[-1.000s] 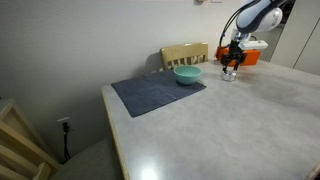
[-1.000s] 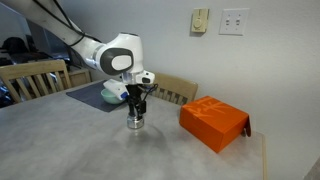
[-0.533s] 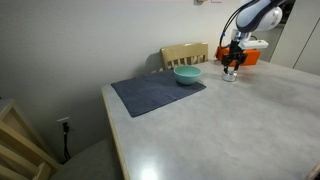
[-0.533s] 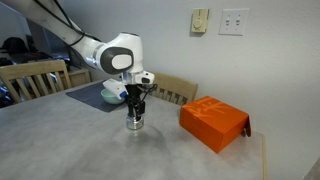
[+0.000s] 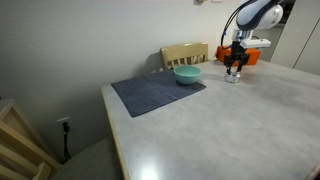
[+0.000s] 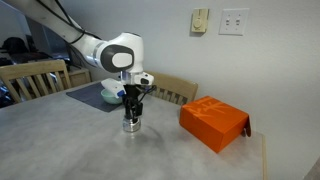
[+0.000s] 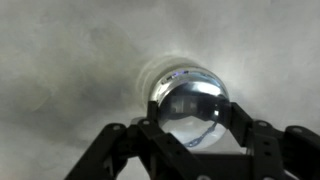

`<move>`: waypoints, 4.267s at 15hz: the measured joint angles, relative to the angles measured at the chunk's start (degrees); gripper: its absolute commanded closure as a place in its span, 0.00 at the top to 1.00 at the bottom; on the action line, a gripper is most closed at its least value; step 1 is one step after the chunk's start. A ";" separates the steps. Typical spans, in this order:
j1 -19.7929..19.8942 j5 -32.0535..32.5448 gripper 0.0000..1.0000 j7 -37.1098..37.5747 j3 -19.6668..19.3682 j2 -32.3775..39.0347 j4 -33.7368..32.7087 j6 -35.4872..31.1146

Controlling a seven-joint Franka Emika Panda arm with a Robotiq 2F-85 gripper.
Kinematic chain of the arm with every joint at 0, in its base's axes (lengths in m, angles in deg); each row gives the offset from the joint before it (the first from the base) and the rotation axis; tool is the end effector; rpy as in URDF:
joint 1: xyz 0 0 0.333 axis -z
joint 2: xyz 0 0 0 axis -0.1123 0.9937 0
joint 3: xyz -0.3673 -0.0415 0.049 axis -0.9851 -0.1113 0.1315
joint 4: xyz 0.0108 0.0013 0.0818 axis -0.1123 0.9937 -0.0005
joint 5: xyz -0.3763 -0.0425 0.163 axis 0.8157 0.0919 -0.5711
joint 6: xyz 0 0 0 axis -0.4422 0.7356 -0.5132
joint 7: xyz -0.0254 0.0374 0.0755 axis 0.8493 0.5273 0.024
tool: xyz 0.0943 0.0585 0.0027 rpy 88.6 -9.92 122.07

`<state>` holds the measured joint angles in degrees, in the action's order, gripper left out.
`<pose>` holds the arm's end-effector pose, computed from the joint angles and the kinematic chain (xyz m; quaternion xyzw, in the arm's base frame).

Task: Remove the silver lid from the tin

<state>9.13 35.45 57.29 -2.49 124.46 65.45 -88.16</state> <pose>0.7350 -0.0601 0.2136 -0.9912 0.1292 0.0282 0.0052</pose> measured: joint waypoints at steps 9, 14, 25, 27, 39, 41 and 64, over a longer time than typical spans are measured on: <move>-1.18 0.85 0.44 1.27 -0.24 -3.75 3.99 -0.42; -3.59 2.69 0.44 4.49 -0.91 -10.04 10.12 -1.35; -7.18 2.90 0.44 2.33 2.44 -8.39 13.27 -0.51; -8.21 3.37 0.44 1.82 2.49 -7.08 12.78 -0.51; -8.76 5.08 0.44 -7.62 3.09 -1.12 7.40 -3.66; -8.26 5.07 0.44 -9.44 3.55 -0.90 7.37 -6.18; -7.20 5.09 1.00 -11.77 4.09 3.75 2.31 -4.91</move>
<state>1.93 40.53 45.52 1.60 128.21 67.77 -93.07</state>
